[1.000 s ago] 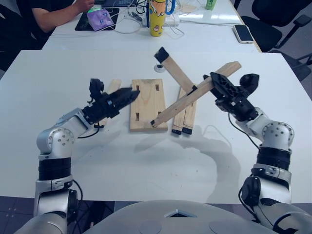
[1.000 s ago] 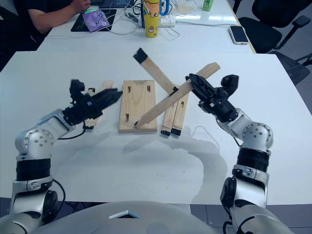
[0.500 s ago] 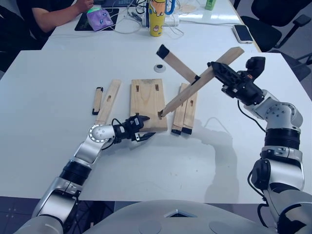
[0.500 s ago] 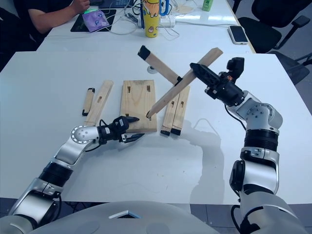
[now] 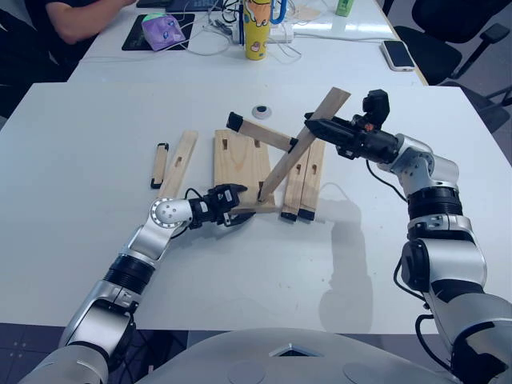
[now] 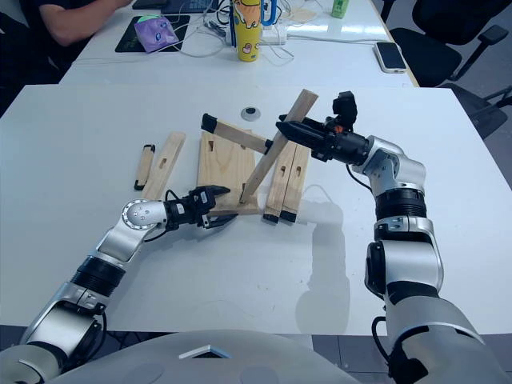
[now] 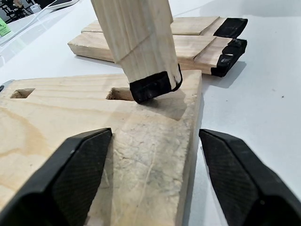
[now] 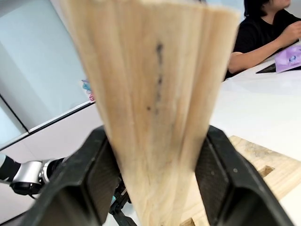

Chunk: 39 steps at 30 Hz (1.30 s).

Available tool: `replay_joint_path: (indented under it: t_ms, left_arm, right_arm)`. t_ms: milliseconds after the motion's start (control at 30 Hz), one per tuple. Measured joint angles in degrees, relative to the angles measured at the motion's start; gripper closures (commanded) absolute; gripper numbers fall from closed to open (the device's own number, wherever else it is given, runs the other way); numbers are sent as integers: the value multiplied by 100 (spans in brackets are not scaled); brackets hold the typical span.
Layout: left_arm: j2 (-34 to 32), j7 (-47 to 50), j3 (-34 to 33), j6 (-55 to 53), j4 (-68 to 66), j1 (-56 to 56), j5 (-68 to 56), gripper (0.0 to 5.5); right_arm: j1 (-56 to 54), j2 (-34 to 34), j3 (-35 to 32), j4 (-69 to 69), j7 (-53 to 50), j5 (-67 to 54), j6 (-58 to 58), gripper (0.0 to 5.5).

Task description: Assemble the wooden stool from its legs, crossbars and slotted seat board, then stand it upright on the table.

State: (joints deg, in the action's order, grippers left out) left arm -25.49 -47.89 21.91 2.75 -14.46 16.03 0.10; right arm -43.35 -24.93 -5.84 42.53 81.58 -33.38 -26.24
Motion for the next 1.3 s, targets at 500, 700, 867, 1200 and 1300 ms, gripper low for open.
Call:
replay_joint_path:
  t_ms: [500, 700, 867, 1200, 1300]
  left_arm:
    - [-51, -155, -30, -23, 2, 6, -11, 206]
    - [-51, -158, -25, -24, 4, 5, -11, 206]
    - [-54, -157, -23, -26, 8, -1, -10, 206]
    - [-54, -143, -22, -26, 17, -13, -10, 206]
    - [-54, -143, -22, -26, 17, -13, -10, 206]
  right_arm:
    - [-942, 116, 303, 1038, 478, 830, 1104, 337]
    - [-1199, 115, 535, 1173, 747, 1083, 1325, 338]
    - [-1332, -18, 732, 1187, 1043, 1295, 1416, 340]
    - [-1431, -73, 850, 1205, 1085, 1383, 1464, 340]
    - [-1433, -88, 866, 1189, 1087, 1383, 1464, 340]
